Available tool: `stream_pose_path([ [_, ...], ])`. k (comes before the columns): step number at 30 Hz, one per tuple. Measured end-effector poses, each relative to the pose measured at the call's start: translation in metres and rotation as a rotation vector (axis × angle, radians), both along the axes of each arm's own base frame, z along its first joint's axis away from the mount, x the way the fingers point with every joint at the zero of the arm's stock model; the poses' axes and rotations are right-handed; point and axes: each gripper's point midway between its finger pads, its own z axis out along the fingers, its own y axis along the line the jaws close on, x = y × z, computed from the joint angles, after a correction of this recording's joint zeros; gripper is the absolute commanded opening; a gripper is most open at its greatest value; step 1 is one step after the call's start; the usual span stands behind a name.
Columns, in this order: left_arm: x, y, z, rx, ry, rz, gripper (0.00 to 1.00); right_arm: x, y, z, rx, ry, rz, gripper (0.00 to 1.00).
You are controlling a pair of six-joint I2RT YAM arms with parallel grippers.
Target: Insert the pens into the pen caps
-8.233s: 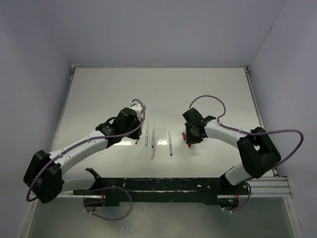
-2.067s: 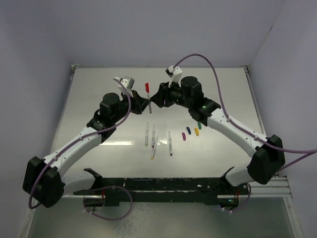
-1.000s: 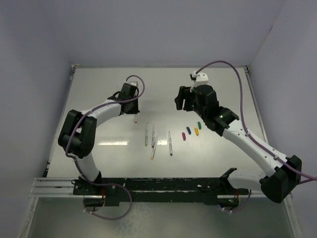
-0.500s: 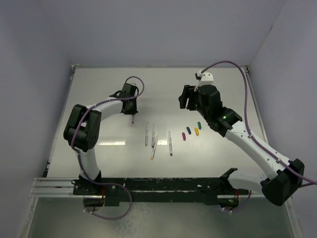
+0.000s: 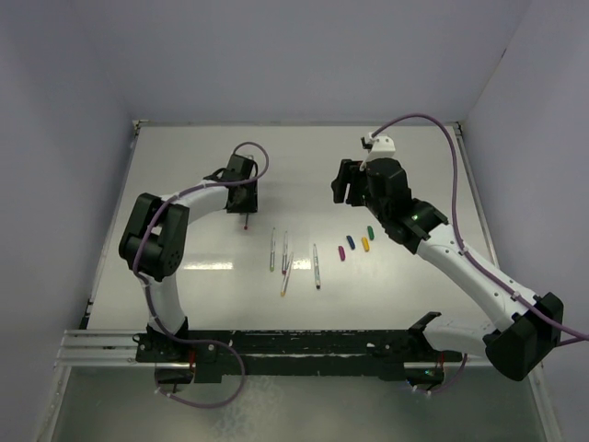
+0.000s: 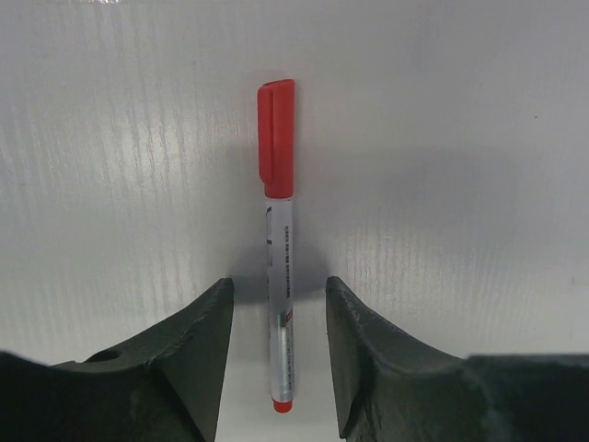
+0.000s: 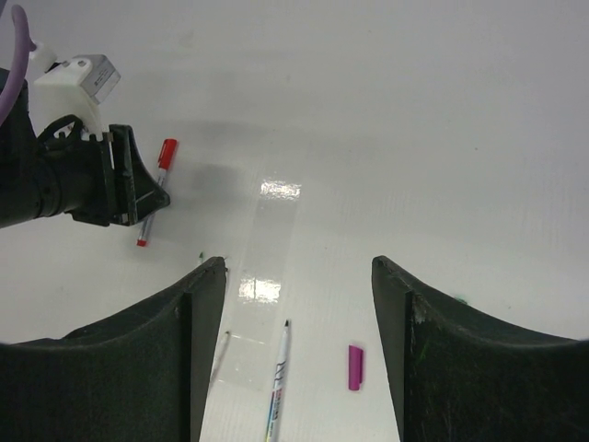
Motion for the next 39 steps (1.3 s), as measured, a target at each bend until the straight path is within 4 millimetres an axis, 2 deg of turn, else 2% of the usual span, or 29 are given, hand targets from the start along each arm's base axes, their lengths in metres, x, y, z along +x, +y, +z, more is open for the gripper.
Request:
stream_pose_path([
  [5, 0.001, 0.0, 0.003, 0.002, 0.0, -0.001, 0.54, 0.0, 0.0, 0.0, 0.001, 0.0, -0.001, 0.66],
  [9, 0.0, 0.001, 0.014, 0.002, -0.014, -0.002, 0.54, 0.0, 0.0, 0.0, 0.005, 0.001, -0.005, 0.64],
  [13, -0.001, 0.002, 0.048, -0.011, -0.073, -0.013, 0.52, 0.001, -0.003, -0.001, 0.011, 0.003, -0.027, 0.58],
  [17, -0.006, 0.001, 0.085, -0.032, -0.141, -0.025, 0.52, 0.007, -0.014, -0.003, 0.023, 0.008, -0.085, 0.55],
  [19, -0.016, -0.004, 0.097, -0.037, -0.165, -0.041, 0.52, 0.011, -0.025, -0.006, 0.032, 0.017, -0.126, 0.54],
  [21, -0.033, -0.016, 0.102, -0.035, -0.166, -0.079, 0.52, 0.015, -0.042, -0.014, 0.038, 0.04, -0.18, 0.53],
  [25, -0.076, -0.049, 0.092, -0.036, -0.111, -0.179, 0.53, 0.018, -0.071, -0.036, 0.03, 0.093, -0.266, 0.52],
  [29, -0.115, -0.06, 0.067, -0.024, -0.011, -0.23, 0.54, 0.011, -0.079, -0.055, 0.009, 0.135, -0.29, 0.52],
  [34, -0.137, -0.059, 0.051, -0.007, 0.055, -0.238, 0.55, 0.003, -0.083, -0.068, 0.004, 0.161, -0.296, 0.51],
  [39, -0.144, -0.062, 0.046, -0.009, 0.071, -0.249, 0.55, 0.002, -0.083, -0.063, 0.022, 0.15, -0.301, 0.49],
])
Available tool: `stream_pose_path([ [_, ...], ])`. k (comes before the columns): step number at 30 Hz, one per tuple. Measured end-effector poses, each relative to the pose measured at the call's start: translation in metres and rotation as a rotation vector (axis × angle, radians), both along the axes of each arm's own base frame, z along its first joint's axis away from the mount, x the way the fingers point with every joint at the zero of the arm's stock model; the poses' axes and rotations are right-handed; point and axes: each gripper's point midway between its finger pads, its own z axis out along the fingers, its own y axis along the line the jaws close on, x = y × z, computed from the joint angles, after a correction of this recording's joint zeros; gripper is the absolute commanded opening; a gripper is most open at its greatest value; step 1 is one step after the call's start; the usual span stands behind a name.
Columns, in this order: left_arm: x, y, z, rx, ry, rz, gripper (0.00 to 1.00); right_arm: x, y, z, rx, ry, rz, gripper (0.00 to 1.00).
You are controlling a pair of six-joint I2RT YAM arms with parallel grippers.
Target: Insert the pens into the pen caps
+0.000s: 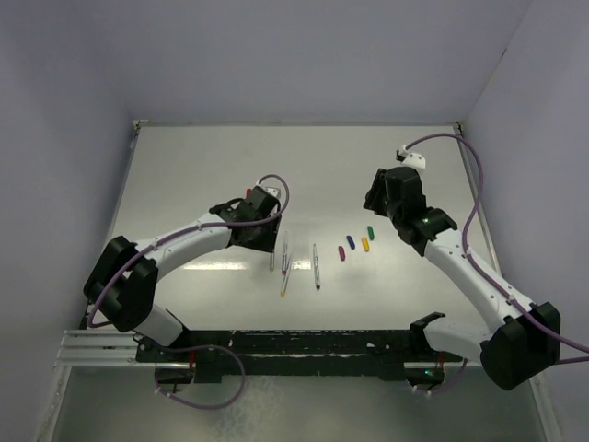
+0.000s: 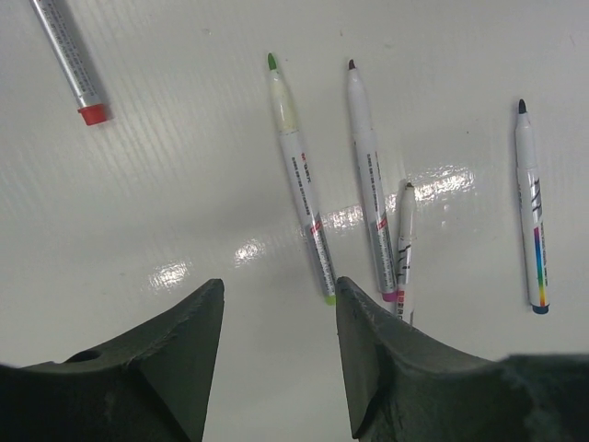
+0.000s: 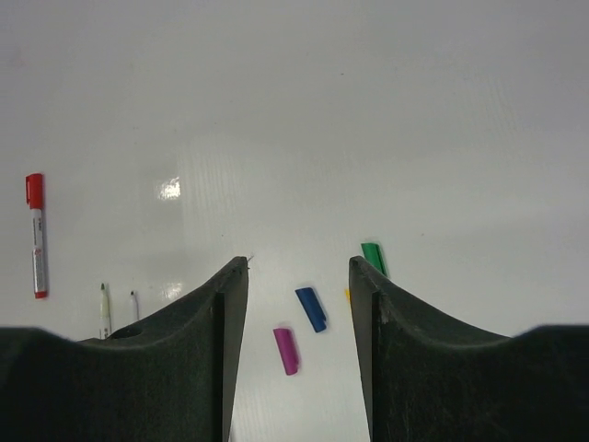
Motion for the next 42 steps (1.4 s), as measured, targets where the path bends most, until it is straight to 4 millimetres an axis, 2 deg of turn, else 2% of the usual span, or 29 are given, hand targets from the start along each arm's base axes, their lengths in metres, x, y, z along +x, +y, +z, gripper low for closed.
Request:
stream_pose_path([
  [5, -0.003, -0.006, -0.004, -0.006, 0.009, -0.019, 0.55, 0.0, 0.0, -0.001, 0.007, -0.002, -0.002, 0.48],
  [15, 0.0, -0.013, -0.032, 0.008, 0.048, -0.028, 0.55, -0.003, 0.0, -0.005, 0.014, -0.002, -0.003, 0.48],
  [23, 0.002, -0.015, -0.047, 0.023, 0.063, -0.027, 0.55, -0.005, 0.0, -0.011, 0.015, 0.005, -0.002, 0.48],
  [31, 0.005, -0.009, -0.052, 0.065, 0.054, -0.012, 0.53, -0.005, 0.004, -0.009, 0.039, -0.007, 0.011, 0.48],
  [42, 0.007, -0.001, -0.053, 0.111, 0.046, 0.007, 0.41, -0.003, 0.007, -0.007, 0.059, -0.018, 0.017, 0.47],
])
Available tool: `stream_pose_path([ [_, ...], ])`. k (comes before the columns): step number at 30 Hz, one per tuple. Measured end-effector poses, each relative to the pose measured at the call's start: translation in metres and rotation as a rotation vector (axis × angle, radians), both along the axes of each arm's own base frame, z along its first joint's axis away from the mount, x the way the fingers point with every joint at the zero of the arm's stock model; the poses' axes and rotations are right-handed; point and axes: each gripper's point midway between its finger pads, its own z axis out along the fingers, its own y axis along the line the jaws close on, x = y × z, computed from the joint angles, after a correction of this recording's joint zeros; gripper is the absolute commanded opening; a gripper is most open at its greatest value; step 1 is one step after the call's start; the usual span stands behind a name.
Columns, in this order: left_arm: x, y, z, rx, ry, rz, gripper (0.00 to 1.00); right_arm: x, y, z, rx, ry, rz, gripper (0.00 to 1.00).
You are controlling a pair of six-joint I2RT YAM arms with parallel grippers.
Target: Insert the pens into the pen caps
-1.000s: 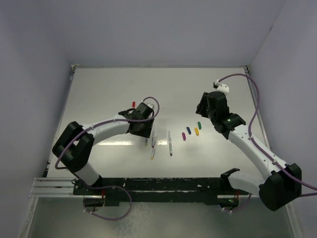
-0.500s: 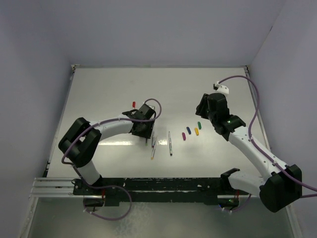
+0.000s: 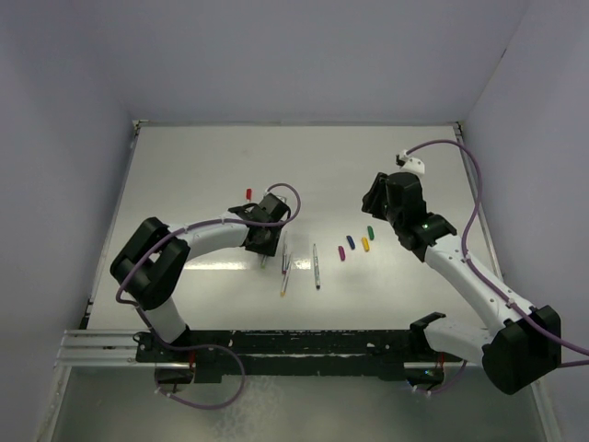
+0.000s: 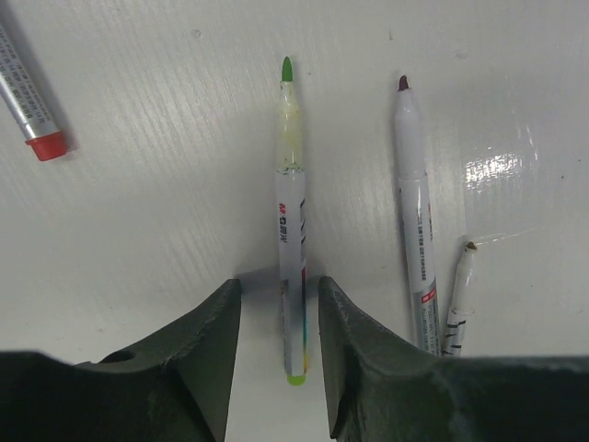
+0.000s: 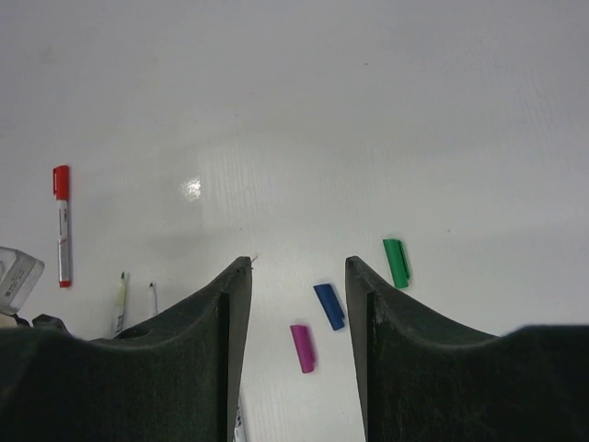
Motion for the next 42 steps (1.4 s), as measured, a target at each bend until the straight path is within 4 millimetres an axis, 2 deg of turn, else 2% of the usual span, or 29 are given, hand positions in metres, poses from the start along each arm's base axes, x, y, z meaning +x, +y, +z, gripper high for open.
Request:
stream_pose_path([
  [5, 0.0, 0.0, 0.0, 0.0, 0.0, 0.0, 0.36, 0.0, 0.003, 0.001, 0.015, -0.002, 0.01, 0.47],
  [9, 0.0, 0.0, 0.0, 0.001, 0.001, 0.0, 0.27, 0.0, 0.003, 0.002, 0.018, -0.003, 0.01, 0.47],
  [15, 0.002, -0.001, -0.001, 0.003, 0.0, 0.001, 0.0, -0.001, 0.003, 0.008, 0.027, -0.021, 0.01, 0.47],
  [20, 0.002, -0.002, -0.002, 0.003, 0.0, 0.0, 0.0, -0.002, 0.003, 0.009, 0.027, -0.022, 0.009, 0.47],
  [25, 0.002, -0.002, -0.002, 0.001, 0.0, -0.001, 0.0, -0.003, 0.001, 0.007, 0.022, -0.017, 0.005, 0.4],
  [30, 0.002, -0.002, 0.0, 0.0, -0.004, -0.005, 0.0, -0.004, -0.006, 0.004, 0.0, -0.006, -0.028, 0.5],
  [37, -0.003, 0.004, 0.003, 0.027, 0.009, -0.036, 0.0, 0.002, -0.019, -0.005, -0.055, 0.055, -0.087, 0.51],
  [42, 0.0, 0.001, 0.026, -0.001, -0.038, -0.076, 0.0, 0.007, -0.038, -0.029, -0.066, 0.147, -0.141, 0.49],
])
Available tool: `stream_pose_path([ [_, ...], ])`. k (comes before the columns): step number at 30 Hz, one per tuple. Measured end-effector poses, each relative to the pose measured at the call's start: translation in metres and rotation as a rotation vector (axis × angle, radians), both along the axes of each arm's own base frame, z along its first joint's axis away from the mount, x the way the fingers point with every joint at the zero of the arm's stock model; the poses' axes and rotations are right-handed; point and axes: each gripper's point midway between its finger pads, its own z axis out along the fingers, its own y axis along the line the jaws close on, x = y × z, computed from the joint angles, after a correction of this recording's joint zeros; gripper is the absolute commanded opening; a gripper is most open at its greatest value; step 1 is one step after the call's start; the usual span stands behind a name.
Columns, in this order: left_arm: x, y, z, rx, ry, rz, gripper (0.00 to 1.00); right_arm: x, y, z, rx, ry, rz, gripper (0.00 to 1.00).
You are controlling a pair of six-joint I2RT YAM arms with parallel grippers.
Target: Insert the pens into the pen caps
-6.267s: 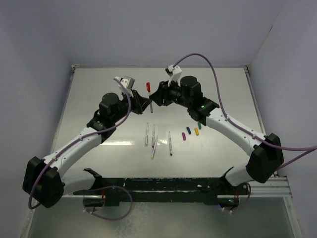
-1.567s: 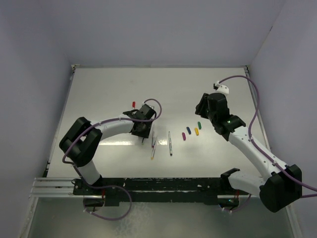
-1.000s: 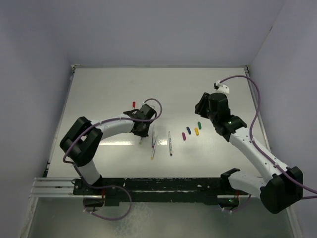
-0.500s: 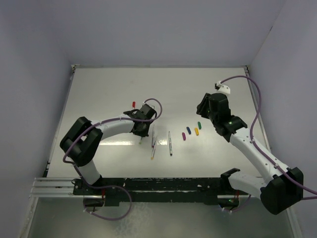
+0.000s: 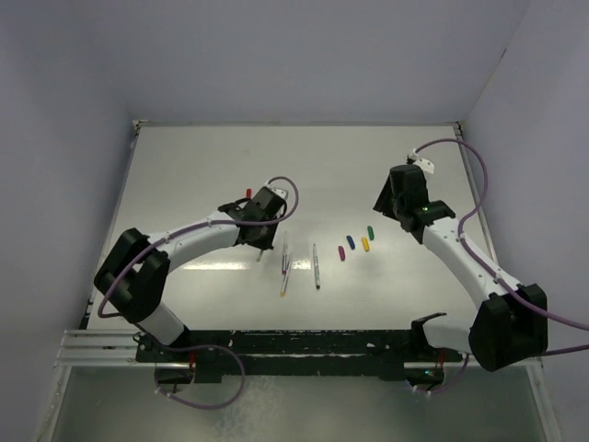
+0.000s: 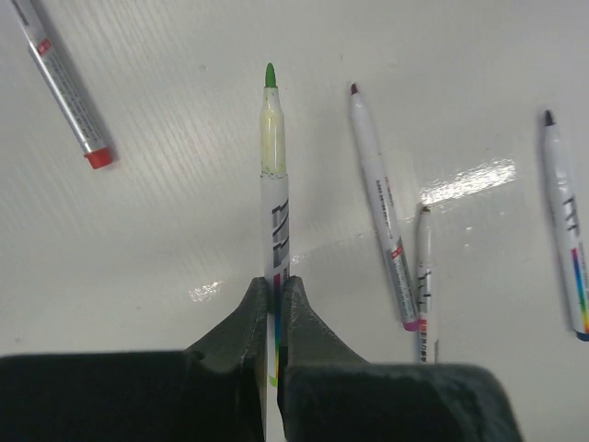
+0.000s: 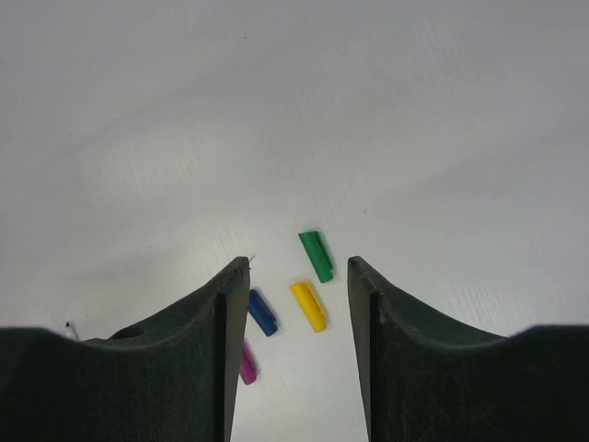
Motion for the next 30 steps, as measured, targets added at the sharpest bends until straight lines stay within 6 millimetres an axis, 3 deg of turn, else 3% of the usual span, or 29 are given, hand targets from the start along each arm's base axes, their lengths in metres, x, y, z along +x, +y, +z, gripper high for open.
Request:
stream_pose_path([
  [4, 0.009, -0.012, 0.037, -0.087, -0.089, -0.037, 0.0, 0.003, -0.014, -0.023, 0.012, 0.082, -0.031, 0.48],
  [8, 0.018, -0.026, 0.062, -0.165, -0.153, -0.071, 0.0, 0.001, -0.012, -0.046, 0.01, 0.159, -0.013, 0.43],
  [17, 0.012, -0.062, 0.088, -0.398, -0.227, -0.192, 0.0, 0.003, -0.007, -0.084, -0.036, 0.307, 0.041, 0.36],
  [23, 0.008, -0.084, 0.106, -0.513, -0.269, -0.296, 0.0, 0.003, -0.004, -0.086, -0.041, 0.311, 0.083, 0.48],
  [30, 0.004, -0.1, 0.121, -0.601, -0.288, -0.375, 0.0, 0.003, 0.003, -0.098, -0.04, 0.354, 0.147, 0.48],
])
